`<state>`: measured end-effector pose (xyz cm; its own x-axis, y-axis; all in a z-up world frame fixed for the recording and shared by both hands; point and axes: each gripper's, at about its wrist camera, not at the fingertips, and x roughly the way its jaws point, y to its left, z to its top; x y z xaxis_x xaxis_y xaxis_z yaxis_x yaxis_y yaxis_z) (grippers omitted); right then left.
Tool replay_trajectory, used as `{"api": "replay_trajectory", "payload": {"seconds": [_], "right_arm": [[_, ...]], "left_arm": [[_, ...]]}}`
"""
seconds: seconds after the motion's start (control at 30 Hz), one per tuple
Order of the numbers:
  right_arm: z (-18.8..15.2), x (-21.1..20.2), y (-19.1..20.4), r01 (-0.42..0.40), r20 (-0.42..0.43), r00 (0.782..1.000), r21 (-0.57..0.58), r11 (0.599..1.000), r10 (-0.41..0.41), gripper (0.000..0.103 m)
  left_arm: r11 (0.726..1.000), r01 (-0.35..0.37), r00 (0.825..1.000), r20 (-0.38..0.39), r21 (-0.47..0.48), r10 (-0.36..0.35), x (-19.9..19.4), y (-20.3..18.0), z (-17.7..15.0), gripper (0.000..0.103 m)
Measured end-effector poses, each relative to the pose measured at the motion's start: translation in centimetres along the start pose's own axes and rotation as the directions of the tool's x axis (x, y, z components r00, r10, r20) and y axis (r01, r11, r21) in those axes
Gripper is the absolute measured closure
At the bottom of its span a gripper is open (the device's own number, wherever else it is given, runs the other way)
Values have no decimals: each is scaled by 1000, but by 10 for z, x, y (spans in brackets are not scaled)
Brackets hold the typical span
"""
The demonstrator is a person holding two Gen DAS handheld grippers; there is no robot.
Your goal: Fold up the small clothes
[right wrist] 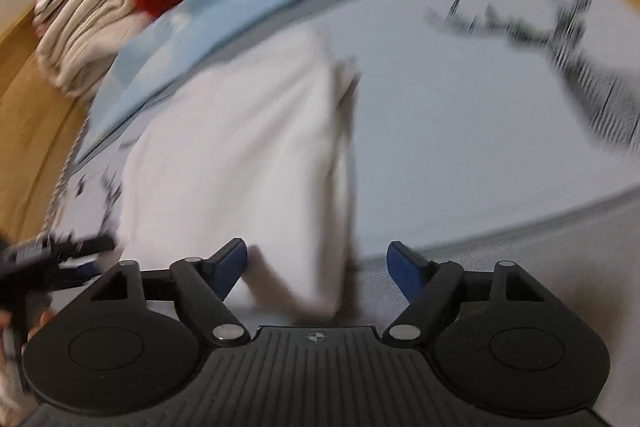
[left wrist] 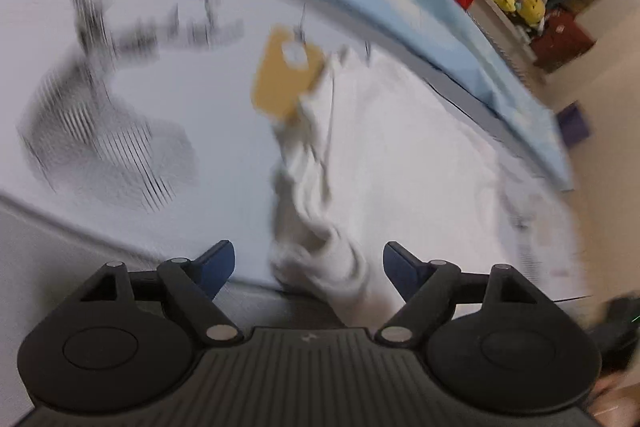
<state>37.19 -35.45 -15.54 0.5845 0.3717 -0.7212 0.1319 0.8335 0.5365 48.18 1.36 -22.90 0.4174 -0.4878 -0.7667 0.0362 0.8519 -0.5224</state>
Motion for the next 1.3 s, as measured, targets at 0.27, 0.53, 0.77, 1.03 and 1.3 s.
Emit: {"api": "replay_trajectory", "payload": {"seconds": [0.27, 0.53, 0.77, 1.03, 1.3], "right_arm": [[12, 10, 16, 65, 126, 991, -153, 986, -46, 91], [24, 17, 9, 99, 129, 989, -176, 979, -77, 91], [16, -9, 31, 305, 232, 939, -225, 925, -253, 52], [85, 45, 82, 237, 300, 943, -304, 923, -144, 54], [136, 104, 28, 333, 210, 925, -50, 942, -316, 40]], "left_arm": [[991, -93, 994, 58, 95, 88, 17, -18, 8, 84], [987, -110, 992, 78, 117, 101, 22, -19, 14, 72], [936, -300, 952, 125, 183, 280, -12, -17, 10, 37], [972, -183, 951, 275, 144, 138, 4, -52, 62, 18], [941, -295, 932, 266, 164, 245, 90, -49, 100, 0]]}}
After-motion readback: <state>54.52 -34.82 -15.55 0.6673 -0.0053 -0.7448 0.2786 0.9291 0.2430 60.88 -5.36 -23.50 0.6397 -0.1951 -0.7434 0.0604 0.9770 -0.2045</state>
